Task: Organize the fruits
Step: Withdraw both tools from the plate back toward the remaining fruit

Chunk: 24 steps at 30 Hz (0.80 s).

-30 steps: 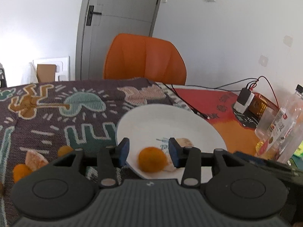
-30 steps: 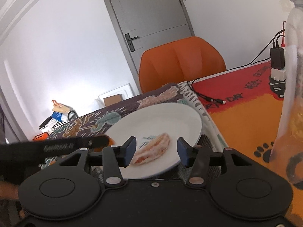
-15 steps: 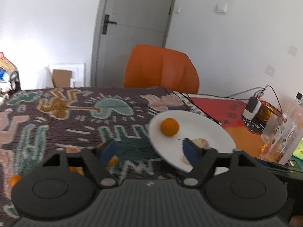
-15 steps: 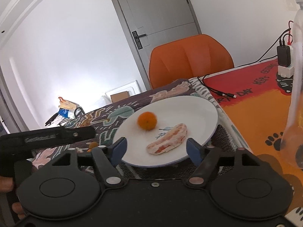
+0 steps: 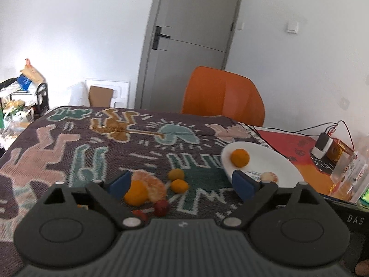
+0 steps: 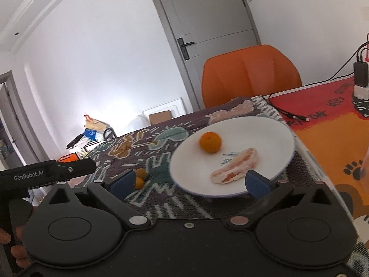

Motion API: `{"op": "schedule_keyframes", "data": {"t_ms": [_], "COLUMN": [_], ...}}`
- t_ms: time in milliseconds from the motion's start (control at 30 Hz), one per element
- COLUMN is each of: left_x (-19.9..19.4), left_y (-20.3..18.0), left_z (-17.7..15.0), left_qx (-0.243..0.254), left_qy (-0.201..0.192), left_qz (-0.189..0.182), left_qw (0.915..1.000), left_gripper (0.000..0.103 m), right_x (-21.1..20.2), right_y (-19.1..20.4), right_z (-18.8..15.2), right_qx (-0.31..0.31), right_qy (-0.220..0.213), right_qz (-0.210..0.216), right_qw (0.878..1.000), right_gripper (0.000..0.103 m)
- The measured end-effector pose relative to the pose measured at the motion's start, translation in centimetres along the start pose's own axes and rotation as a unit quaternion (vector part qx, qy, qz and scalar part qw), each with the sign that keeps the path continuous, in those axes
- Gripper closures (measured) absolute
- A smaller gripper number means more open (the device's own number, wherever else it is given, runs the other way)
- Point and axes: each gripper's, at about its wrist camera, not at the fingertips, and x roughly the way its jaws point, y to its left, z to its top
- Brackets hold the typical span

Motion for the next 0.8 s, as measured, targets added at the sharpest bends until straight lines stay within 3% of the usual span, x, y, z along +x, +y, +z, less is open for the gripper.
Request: {"op": "schedule_keyframes", "data": {"t_ms": [800], "left_x": [-3.6], "left_y": [8.0], "left_z": [-2.9], "left_qx": [-0.058], "left_qy": [-0.002], "left_qz": [0.056], "left_qw": [0.9967], "left_gripper": [0.01], "right_x": [1.7], "right_y": [6.5], "right_z": [-1.9], "right_qx": [-0.038], "right_qy": [0.038], "right_qz": [0.044], "right_qw": [0.998], "right_gripper": [0.0]}}
